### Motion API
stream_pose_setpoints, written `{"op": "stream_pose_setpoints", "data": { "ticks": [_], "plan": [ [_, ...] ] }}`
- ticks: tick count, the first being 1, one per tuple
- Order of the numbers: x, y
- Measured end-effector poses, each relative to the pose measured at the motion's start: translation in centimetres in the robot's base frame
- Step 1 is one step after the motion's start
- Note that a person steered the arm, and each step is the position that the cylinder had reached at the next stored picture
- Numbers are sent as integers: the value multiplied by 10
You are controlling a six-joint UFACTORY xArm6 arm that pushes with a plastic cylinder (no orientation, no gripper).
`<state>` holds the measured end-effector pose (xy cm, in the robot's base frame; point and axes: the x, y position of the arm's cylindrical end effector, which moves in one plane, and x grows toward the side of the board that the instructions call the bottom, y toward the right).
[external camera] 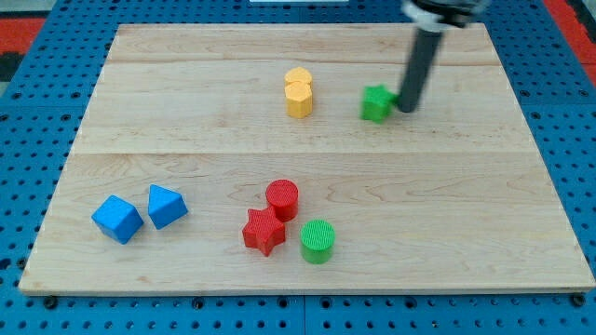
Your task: Slide the green circle into the red circle
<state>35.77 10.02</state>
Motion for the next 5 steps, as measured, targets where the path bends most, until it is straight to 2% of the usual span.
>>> {"op": "stream_pose_setpoints", "data": {
  "ticks": [1, 2, 3, 4, 5],
  "plan": [
    [2, -18],
    [40, 33],
    [128, 26],
    [215, 43],
    [249, -57]
  ]
}}
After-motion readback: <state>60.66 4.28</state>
